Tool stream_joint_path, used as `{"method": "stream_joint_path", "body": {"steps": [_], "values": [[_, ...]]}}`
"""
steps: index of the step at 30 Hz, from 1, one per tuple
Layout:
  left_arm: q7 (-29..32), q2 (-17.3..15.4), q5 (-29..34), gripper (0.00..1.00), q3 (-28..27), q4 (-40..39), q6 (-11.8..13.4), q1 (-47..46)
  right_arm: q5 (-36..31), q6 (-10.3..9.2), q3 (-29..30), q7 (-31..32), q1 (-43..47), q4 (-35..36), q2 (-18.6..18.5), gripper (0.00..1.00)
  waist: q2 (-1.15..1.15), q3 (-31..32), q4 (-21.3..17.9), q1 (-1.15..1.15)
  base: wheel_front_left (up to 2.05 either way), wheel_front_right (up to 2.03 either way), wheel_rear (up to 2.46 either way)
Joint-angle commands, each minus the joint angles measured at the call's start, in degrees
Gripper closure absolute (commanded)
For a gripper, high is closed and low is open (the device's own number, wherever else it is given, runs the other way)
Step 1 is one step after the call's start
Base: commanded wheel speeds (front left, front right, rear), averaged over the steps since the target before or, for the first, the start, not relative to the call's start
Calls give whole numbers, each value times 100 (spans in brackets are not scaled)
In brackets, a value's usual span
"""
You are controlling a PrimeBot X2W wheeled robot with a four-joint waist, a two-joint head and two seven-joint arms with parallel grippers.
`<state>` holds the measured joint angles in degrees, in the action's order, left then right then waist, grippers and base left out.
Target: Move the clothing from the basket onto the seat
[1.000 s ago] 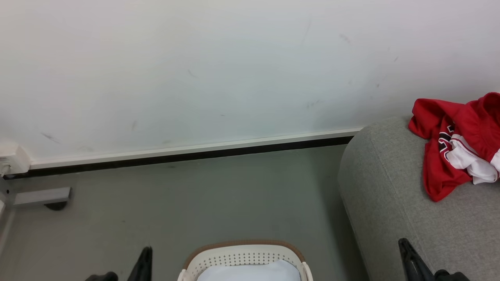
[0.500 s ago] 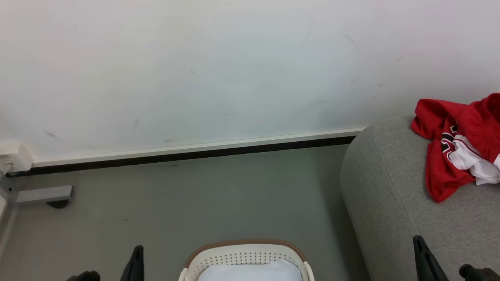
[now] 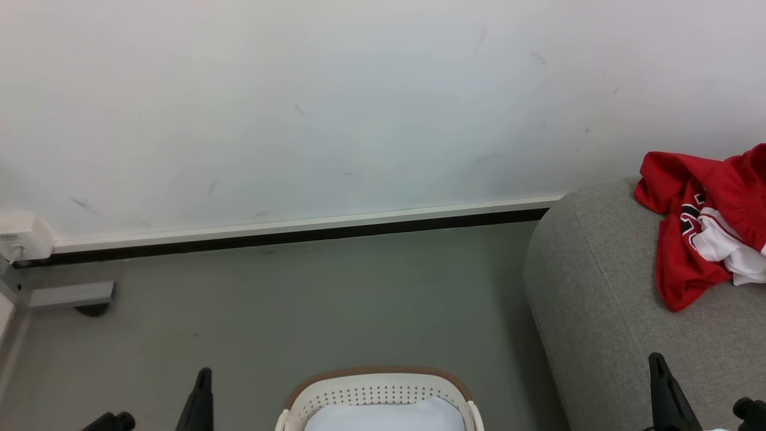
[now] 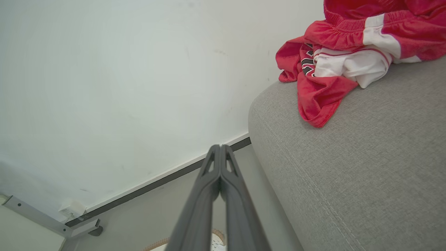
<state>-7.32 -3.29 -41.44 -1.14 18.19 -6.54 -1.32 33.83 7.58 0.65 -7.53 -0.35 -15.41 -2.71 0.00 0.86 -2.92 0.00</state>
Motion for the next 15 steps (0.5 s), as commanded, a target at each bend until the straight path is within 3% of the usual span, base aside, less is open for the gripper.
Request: {"method": "stream_joint_path", "body": {"steps": [1,15], "values": [[41,-24,-200,100,-35,-93,-21,-155,206,-4,45,41,-173,88,-32,100,0,-1,3,0,0,0,0],[325,-13,-1229,100,-146,-168,-42,-237,1394,-6,154,324,-274,102,-37,100,0,-16,46,0,0,0,0]]}}
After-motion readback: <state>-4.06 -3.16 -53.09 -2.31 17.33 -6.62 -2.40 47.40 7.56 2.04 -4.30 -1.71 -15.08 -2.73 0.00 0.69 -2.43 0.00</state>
